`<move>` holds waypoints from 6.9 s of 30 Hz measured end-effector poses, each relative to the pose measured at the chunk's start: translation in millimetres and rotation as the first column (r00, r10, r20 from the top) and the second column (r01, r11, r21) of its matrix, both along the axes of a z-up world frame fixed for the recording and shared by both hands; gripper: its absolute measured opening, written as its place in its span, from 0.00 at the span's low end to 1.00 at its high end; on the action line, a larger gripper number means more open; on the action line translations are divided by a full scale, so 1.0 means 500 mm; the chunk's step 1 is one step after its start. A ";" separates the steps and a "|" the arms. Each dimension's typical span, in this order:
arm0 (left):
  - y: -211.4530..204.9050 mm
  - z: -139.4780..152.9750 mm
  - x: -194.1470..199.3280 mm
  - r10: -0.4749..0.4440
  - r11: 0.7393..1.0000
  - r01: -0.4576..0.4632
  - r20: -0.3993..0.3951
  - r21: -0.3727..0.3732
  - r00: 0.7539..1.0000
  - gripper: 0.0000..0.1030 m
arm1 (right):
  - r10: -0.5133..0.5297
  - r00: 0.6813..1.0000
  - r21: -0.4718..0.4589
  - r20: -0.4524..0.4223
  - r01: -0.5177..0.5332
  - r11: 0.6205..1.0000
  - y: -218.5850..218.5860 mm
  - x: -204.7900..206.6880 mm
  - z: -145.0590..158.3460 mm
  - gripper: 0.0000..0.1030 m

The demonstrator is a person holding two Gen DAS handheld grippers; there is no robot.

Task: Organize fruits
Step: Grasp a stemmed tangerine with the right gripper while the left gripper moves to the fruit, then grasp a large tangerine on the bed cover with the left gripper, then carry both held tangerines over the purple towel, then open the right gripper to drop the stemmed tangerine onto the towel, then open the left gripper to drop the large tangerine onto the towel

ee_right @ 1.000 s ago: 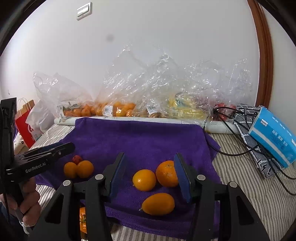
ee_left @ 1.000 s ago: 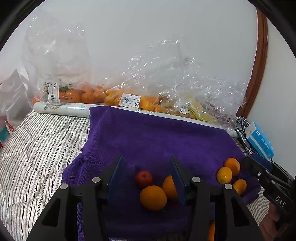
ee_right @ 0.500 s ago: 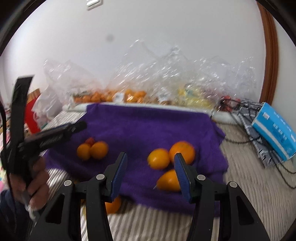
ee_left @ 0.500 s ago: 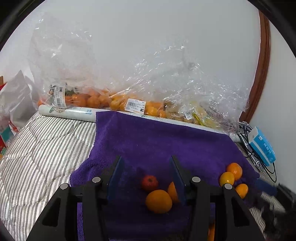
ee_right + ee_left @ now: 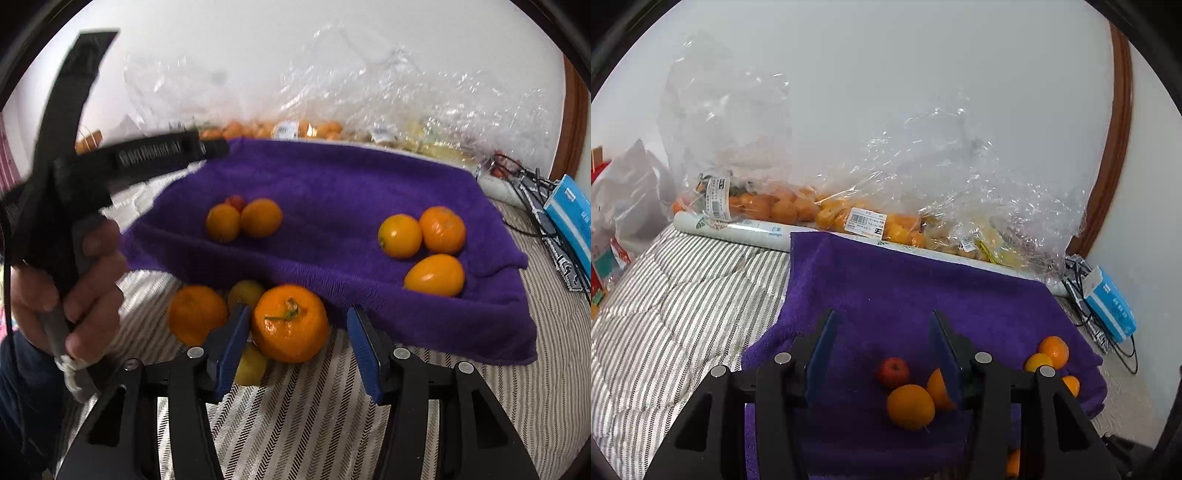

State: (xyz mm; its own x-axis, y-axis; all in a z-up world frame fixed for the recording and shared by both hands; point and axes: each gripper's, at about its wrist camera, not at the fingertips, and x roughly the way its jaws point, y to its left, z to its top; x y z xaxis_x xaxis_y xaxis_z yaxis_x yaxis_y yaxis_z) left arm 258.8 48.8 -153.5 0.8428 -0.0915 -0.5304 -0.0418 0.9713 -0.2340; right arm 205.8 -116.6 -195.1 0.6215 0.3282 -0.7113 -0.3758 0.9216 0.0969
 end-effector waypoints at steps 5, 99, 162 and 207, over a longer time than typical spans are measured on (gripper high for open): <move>0.012 0.000 0.001 0.012 0.999 -0.012 -0.004 -0.033 1.000 0.48 | -0.007 1.000 0.006 -0.009 0.007 1.000 0.005 0.000 0.000 0.42; -0.129 -0.040 -0.196 -0.353 0.936 0.349 -0.103 -0.056 0.930 0.39 | -0.239 0.971 0.125 -0.009 0.238 0.963 -0.204 -0.119 0.000 0.42; 0.036 -0.018 0.030 0.016 0.988 -0.021 -0.038 -0.150 0.999 0.39 | -0.177 0.974 0.146 0.143 0.156 0.977 -0.133 0.182 0.075 0.42; -0.011 -0.029 0.044 -0.140 0.983 0.129 -0.083 -0.132 0.987 0.56 | -0.180 0.975 0.089 0.132 0.169 0.982 -0.104 0.184 0.056 0.47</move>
State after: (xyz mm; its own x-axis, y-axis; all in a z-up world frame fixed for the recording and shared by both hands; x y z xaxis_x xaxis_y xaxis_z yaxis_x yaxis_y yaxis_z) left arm 280.6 43.3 -168.1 0.7669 -0.2718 -0.5814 0.0603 0.9324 -0.3563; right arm 297.6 -168.3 -167.3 0.7652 0.2560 -0.5906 -0.2244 0.9661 0.1281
